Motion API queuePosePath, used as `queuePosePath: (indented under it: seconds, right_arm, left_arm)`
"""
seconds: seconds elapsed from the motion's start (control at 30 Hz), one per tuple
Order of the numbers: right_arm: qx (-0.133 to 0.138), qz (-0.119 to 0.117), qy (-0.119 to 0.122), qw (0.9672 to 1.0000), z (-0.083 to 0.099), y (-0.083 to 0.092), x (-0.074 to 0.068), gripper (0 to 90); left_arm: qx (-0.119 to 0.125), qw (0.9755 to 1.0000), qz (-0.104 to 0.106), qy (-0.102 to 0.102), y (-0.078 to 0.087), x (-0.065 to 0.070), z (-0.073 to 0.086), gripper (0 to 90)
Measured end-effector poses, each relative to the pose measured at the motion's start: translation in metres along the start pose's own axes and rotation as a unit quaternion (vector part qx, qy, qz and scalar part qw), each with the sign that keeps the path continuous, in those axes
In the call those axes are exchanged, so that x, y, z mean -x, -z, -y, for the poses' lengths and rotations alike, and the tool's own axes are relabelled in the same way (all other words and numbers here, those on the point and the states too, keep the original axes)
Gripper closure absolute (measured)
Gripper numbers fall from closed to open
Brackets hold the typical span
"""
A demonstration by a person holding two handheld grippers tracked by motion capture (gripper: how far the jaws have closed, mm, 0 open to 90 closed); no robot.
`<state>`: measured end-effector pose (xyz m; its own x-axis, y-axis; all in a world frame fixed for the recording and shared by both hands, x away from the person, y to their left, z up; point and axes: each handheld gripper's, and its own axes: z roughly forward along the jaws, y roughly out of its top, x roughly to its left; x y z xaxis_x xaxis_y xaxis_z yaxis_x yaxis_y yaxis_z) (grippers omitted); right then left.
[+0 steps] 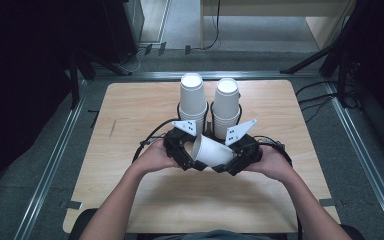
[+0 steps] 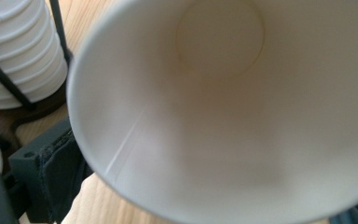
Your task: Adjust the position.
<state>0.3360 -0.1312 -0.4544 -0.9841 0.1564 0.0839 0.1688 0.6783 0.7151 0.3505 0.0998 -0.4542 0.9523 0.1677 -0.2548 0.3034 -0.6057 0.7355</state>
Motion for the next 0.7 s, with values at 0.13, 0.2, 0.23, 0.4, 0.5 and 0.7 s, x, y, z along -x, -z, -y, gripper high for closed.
queuePosePath:
  seconds: [0.13,0.2,0.23,0.4,0.5,0.7]
  right_arm:
    - [0.010,-0.012,0.000,0.9999,0.0003,-0.0023,0.0000,22.0]
    - [0.011,-0.015,0.001,0.9998,-0.0004,-0.0031,-0.0007,22.0]
    - [0.011,-0.014,0.002,0.9998,-0.0007,-0.0037,-0.0005,22.0]
    - [-0.001,-0.006,0.013,0.9999,0.0006,-0.0067,-0.0014,22.4]
    - [-0.005,-0.012,0.003,0.9999,0.0009,-0.0072,0.0004,22.2]
    - [-0.014,-0.014,-0.009,0.9998,0.0026,-0.0084,0.0007,16.8]
  left_arm:
    - [0.006,0.9999,0.012,0.007,0.0004,-0.0007,-0.0005,0.0]
    - [0.007,0.9998,0.019,0.004,0.0001,-0.0001,-0.0004,3.7]
    - [0.005,0.9999,0.015,-0.001,0.0005,0.0008,-0.0009,7.0]
    - [-0.015,0.9998,0.002,-0.014,-0.0006,0.0029,-0.0030,10.5]
    - [-0.015,0.9998,0.010,0.000,-0.0008,0.0006,-0.0032,11.8]
    - [-0.032,0.9994,0.012,0.010,0.0004,-0.0006,-0.0040,11.9]
